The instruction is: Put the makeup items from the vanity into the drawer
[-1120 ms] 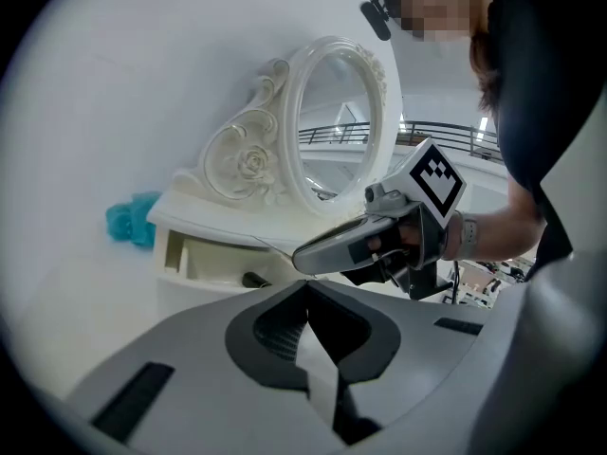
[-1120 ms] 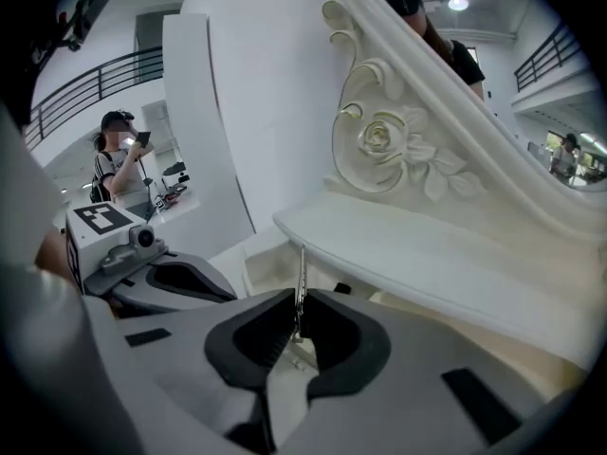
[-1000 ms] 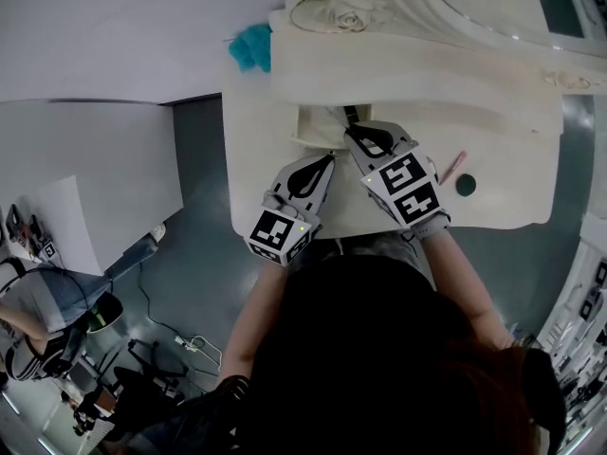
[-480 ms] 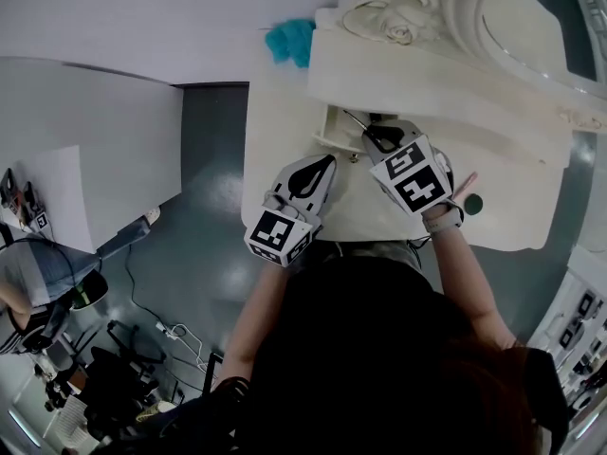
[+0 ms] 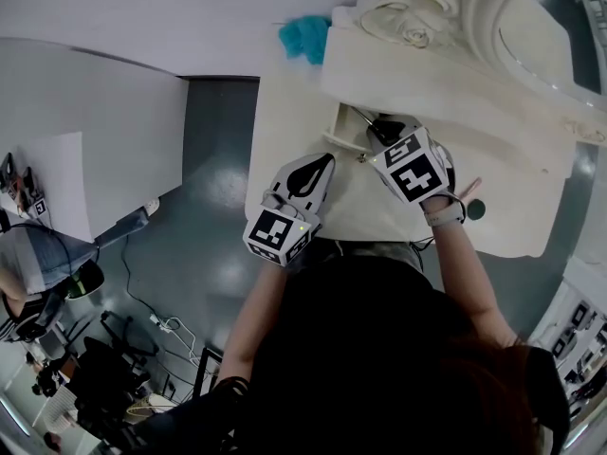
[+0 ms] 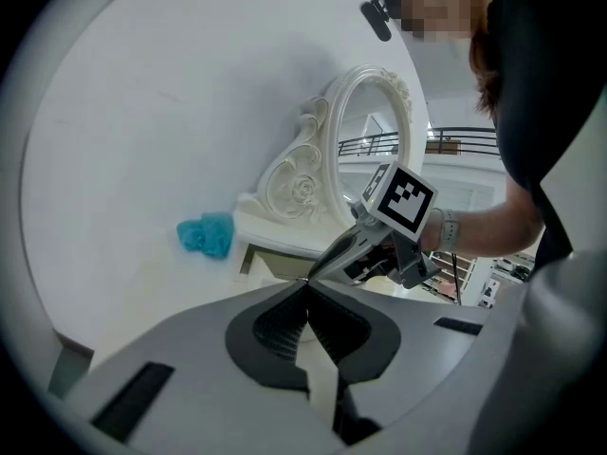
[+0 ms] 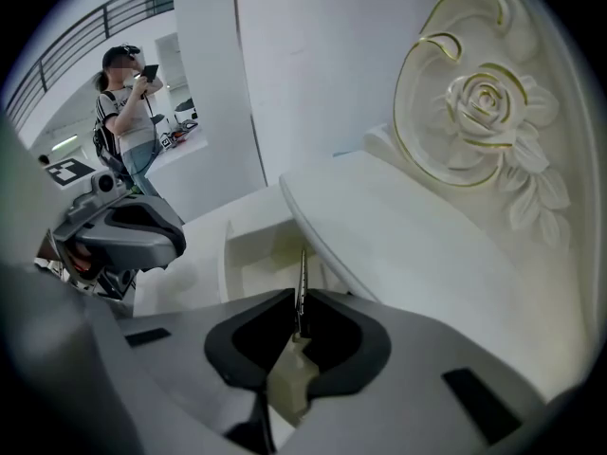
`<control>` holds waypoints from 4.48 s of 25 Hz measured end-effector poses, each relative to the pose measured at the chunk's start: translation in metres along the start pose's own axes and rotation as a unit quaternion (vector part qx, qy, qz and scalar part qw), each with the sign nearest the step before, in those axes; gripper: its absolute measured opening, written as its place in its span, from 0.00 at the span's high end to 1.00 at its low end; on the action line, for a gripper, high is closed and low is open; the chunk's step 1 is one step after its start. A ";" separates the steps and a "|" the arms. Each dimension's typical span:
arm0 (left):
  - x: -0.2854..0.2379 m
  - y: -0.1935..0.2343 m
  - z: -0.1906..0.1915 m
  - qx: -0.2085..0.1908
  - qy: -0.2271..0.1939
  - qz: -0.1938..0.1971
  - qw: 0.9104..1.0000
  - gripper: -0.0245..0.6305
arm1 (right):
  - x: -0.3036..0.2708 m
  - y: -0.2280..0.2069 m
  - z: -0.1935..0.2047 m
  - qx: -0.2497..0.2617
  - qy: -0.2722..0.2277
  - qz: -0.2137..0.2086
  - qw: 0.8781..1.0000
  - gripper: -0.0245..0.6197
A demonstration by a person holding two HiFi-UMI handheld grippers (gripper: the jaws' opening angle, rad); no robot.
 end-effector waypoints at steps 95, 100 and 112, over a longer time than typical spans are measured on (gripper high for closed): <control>-0.124 -0.165 -0.006 -0.085 0.070 0.322 0.940 0.94 | 0.086 -0.109 0.253 -0.440 -0.123 0.206 0.866 0.84; -0.121 -0.160 -0.007 -0.081 0.065 0.313 0.944 0.94 | 0.084 -0.108 0.250 -0.419 -0.116 0.199 0.878 0.88; -0.108 -0.143 -0.010 -0.070 0.052 0.278 0.956 0.94 | 0.086 -0.083 0.193 -0.362 -0.151 0.135 0.910 0.88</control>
Point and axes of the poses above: the fingertips, and each gripper's own axes: x backward along the fingers, y to its left, z out of its underside, the point moved 4 cm from there along x, backward along the fingers, and after that the axes turned 15 degrees about -x, right-handed, at the moved point
